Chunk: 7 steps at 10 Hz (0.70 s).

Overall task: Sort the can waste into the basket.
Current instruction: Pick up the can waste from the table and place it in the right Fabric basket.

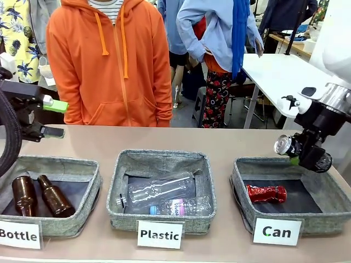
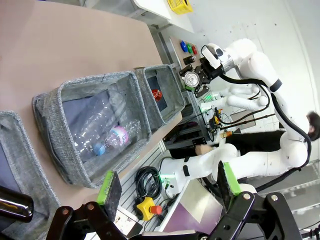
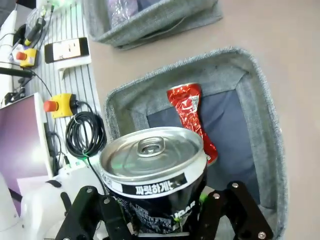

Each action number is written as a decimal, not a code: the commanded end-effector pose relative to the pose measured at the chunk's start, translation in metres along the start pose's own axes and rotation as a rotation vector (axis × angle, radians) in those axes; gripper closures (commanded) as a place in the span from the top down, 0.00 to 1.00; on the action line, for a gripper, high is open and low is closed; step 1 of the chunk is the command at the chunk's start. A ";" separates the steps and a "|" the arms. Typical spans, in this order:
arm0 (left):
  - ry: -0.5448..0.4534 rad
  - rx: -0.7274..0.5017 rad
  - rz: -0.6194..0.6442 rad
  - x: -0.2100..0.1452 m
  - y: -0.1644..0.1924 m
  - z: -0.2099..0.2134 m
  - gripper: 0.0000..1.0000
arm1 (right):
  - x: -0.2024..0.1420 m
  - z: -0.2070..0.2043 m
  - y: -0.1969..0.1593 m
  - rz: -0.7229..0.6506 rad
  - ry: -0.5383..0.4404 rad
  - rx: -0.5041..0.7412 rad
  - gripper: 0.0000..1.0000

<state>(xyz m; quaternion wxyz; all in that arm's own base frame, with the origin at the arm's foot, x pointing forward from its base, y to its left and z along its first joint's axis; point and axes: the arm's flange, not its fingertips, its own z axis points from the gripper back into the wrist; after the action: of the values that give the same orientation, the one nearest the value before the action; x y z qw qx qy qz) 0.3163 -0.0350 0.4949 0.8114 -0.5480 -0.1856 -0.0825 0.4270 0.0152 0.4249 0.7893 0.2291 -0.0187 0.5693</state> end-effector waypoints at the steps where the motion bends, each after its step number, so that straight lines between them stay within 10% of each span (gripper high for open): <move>1: -0.002 -0.017 0.010 -0.004 -0.002 0.002 1.00 | 0.002 0.002 0.004 0.010 0.014 0.019 0.00; 2: -0.002 -0.017 0.010 -0.004 -0.002 0.002 1.00 | 0.002 0.002 0.003 0.018 0.014 0.027 0.57; 3: -0.002 -0.017 0.010 -0.004 -0.002 0.002 1.00 | 0.003 0.002 0.003 0.022 0.015 0.023 0.57; 4: -0.002 -0.017 0.010 -0.004 -0.002 0.002 1.00 | 0.002 0.002 0.002 0.017 0.015 0.018 1.00; 5: -0.002 -0.017 0.010 -0.004 -0.002 0.002 1.00 | 0.003 0.002 0.002 0.014 0.018 0.019 0.61; 6: -0.002 -0.017 0.010 -0.004 -0.002 0.002 1.00 | 0.003 0.002 0.001 0.010 0.026 0.022 1.00; 7: -0.002 -0.017 0.010 -0.004 -0.002 0.002 1.00 | 0.003 0.002 0.000 0.010 0.032 0.024 1.00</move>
<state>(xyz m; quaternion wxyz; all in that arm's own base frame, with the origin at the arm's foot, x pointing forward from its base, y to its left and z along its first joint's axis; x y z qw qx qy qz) 0.3163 -0.0350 0.4949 0.8114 -0.5480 -0.1856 -0.0825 0.4252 0.0186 0.4239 0.7847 0.2339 -0.0111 0.5740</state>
